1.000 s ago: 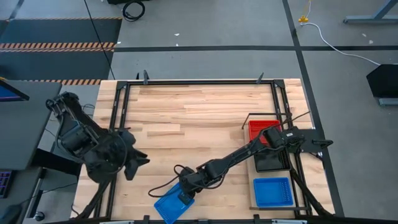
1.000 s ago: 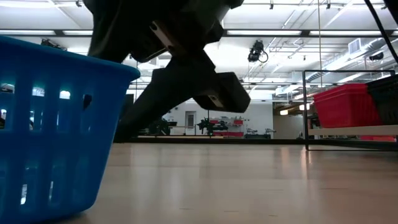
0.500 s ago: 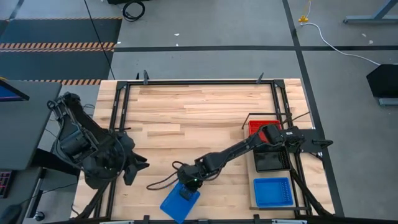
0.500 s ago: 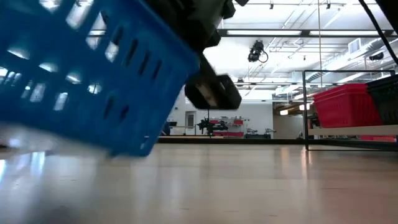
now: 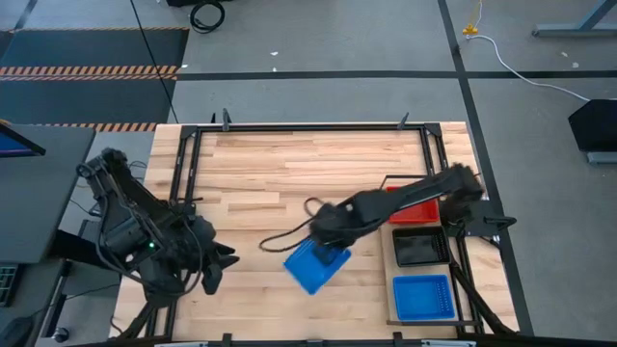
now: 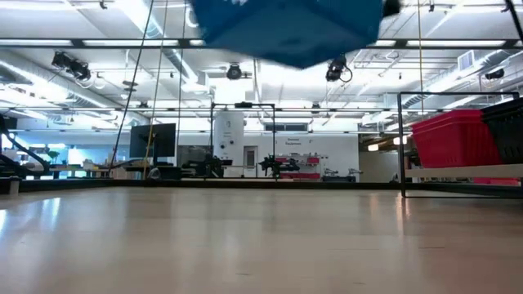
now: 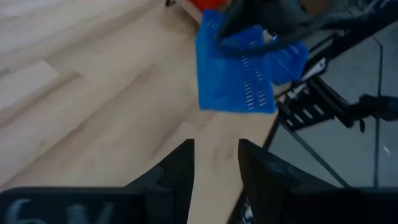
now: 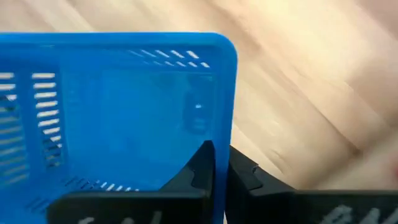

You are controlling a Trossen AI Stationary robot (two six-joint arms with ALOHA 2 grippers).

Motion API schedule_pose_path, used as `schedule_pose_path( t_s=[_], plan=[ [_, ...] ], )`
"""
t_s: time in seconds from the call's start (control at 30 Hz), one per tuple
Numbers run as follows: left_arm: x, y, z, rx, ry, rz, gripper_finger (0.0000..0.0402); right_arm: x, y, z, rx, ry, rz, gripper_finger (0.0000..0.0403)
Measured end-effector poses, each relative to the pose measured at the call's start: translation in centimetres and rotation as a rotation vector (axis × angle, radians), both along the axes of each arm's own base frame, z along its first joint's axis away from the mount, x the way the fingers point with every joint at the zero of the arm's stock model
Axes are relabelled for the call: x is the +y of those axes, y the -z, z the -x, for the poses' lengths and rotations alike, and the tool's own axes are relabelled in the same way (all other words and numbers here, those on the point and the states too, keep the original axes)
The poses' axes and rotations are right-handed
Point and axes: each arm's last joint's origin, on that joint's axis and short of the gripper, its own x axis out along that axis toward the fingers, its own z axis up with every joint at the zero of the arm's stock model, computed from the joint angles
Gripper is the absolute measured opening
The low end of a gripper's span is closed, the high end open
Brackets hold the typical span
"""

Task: Stack baskets on shelf by color
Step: Stack the blue bin on top of the blue bin on the shelf

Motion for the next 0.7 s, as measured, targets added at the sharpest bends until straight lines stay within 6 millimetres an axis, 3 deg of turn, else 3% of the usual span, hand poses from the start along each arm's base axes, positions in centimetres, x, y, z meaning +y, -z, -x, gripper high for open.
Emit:
schedule_pose_path(
  t_s=[0.13, 0.2, 0.3, 0.43, 0.7],
  plan=[
    [-0.3, 0.3, -0.3, -0.020, -0.023, -0.039, 0.0130, -0.3, -2.9, 3.7, 0.061, 0.108, 0.014, 0.0012],
    [-0.3, 0.3, -0.4, -0.021, -0.026, -0.045, 0.0130, -0.3, -3.7, 5.6, 0.136, 0.161, 0.024, 0.0007],
    [-0.3, 0.3, -0.4, -0.028, -0.026, -0.056, 0.0130, 0.3, -4.7, 7.5, 0.114, 0.209, -0.033, 0.0008],
    [-0.3, 0.2, -0.4, -0.043, -0.025, -0.084, 0.0130, 1.6, -5.1, 10.3, 0.150, 0.332, -0.085, 0.0012],
    [-0.5, -0.2, -0.8, -0.096, -0.003, -0.121, 0.0130, 6.2, -4.9, 16.9, 0.175, 0.565, -0.124, 0.0008]
  ],
)
